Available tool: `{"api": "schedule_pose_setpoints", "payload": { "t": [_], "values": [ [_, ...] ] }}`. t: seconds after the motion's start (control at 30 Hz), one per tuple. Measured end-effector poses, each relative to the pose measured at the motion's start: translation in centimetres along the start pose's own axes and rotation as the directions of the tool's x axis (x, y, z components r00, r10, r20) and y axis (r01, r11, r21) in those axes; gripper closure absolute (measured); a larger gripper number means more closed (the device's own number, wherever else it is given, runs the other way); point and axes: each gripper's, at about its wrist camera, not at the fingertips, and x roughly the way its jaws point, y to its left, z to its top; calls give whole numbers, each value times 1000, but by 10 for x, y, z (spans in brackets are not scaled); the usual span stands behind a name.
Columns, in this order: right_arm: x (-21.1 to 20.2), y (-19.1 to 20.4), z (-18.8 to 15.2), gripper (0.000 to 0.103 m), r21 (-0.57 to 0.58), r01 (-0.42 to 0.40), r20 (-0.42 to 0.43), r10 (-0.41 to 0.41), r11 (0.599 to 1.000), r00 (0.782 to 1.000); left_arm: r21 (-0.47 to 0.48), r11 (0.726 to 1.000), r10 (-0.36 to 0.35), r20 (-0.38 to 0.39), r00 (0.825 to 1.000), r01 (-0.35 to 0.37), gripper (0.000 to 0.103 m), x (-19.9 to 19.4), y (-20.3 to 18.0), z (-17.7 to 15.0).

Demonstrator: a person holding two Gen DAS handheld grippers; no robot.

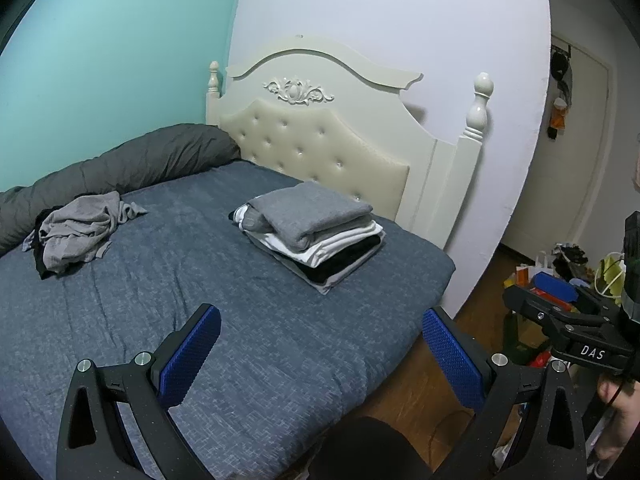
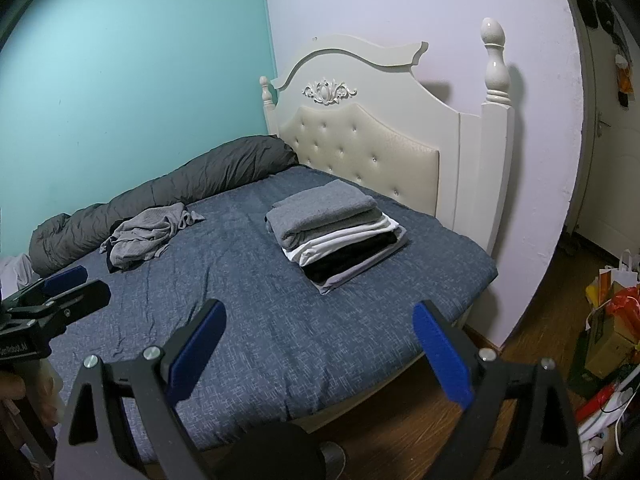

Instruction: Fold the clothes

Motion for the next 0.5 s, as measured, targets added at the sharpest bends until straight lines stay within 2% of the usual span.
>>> {"api": "schedule_pose_setpoints", "payload": {
  "t": [0.23,0.4,0.5],
  "values": [
    [-1,-2,0,7,2,2,4,-2,1000,1000,-1,1000,1,0,1000,-1,0,0,1,-1],
    [0,-3,0,0,10,-10,0,10,1000,1000,5,1000,-2,1,1000,2,0,1,-1,-1],
    [1,-2,-1,0,10,-17,-7,17,1000,1000,0,1000,-9,0,1000,9,0,2,-1,-1]
  ]
}}
